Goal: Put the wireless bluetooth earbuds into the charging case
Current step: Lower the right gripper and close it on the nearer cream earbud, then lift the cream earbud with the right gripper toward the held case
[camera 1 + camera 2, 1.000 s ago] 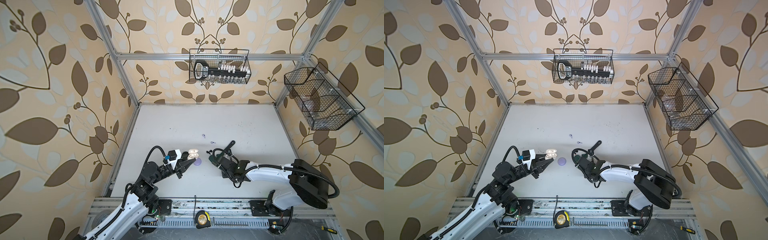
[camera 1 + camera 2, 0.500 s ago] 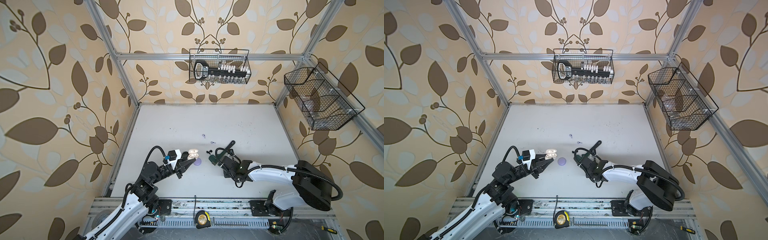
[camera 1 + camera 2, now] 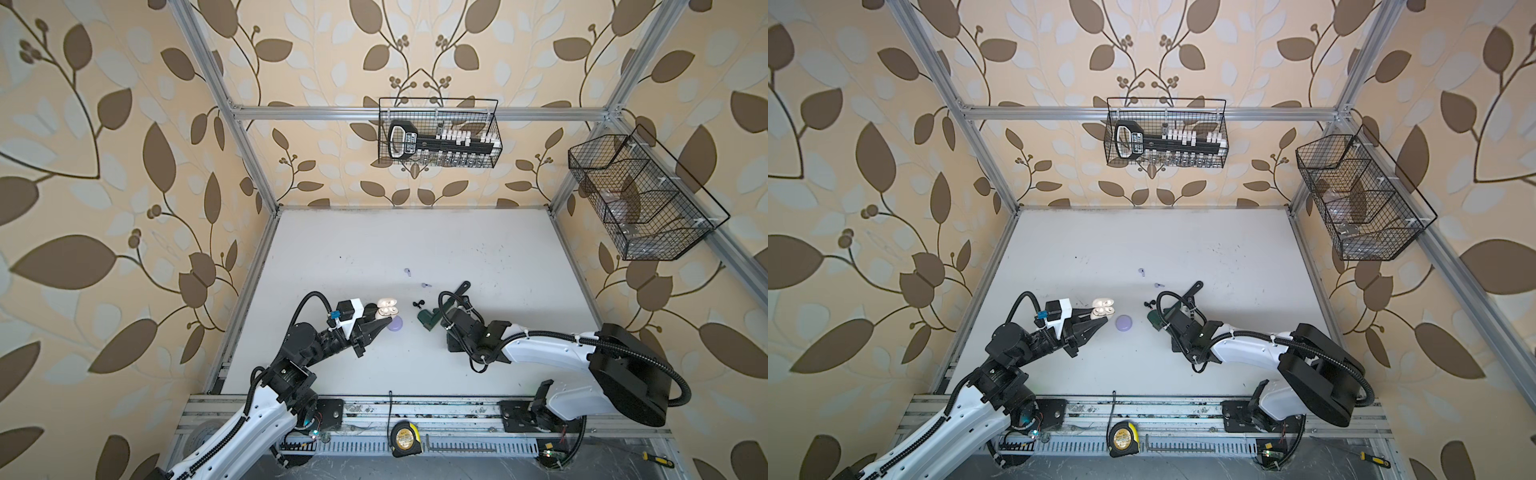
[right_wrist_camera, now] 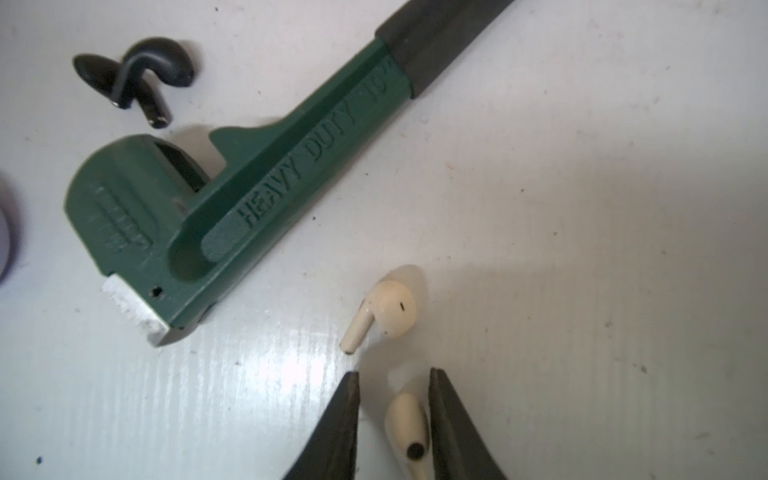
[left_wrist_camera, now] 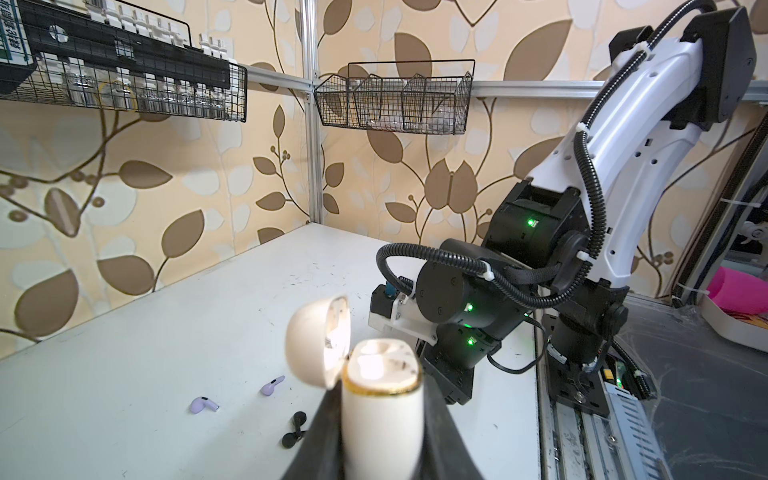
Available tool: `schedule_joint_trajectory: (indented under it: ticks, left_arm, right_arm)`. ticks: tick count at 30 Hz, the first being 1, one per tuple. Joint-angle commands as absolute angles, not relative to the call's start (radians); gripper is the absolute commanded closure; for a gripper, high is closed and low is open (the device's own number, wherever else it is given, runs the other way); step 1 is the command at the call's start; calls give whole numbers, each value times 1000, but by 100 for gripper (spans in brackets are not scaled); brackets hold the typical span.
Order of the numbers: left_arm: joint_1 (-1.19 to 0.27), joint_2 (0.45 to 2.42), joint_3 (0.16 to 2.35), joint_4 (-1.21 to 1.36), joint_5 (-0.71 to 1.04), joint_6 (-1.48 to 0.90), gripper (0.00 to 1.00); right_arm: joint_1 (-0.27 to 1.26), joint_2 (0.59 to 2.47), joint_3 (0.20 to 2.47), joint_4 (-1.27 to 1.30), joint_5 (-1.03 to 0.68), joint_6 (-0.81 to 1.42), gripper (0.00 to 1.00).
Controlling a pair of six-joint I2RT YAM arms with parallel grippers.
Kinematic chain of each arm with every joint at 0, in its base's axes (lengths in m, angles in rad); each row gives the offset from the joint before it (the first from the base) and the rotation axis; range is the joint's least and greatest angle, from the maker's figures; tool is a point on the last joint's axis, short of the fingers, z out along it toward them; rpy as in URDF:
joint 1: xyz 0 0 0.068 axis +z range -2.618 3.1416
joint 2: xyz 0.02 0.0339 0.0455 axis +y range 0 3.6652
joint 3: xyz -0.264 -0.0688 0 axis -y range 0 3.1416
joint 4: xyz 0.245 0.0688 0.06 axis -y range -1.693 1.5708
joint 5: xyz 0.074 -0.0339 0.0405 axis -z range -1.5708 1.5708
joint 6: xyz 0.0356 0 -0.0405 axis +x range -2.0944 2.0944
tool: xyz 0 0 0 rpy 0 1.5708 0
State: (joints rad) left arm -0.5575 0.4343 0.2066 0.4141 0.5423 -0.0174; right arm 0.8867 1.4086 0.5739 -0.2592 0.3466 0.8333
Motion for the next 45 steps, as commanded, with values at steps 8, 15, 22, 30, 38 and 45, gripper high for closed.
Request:
schedule_joint_trajectory:
  ticks: [8, 15, 22, 30, 38, 45]
  left_arm:
    - [-564, 453, 226, 456, 564, -9, 100]
    - [-565, 451, 225, 461, 566, -9, 100]
    - [-564, 460, 227, 464, 571, -11, 100]
    - [-566, 454, 219, 470, 598, 11, 100]
    - [-565, 475, 216, 486, 615, 28, 100]
    - [-565, 525, 195, 584, 576, 32, 100]
  right_arm:
    - [879, 1374, 514, -297, 282, 865, 71]
    - [878, 1355, 495, -292, 281, 874, 71]
    - [876, 1371, 489, -275, 284, 880, 76]
    - [875, 1367, 478, -249, 282, 889, 82]
    - [875, 1243, 478, -241, 329, 907, 85]
    - [876, 1045, 499, -208, 390, 907, 84]
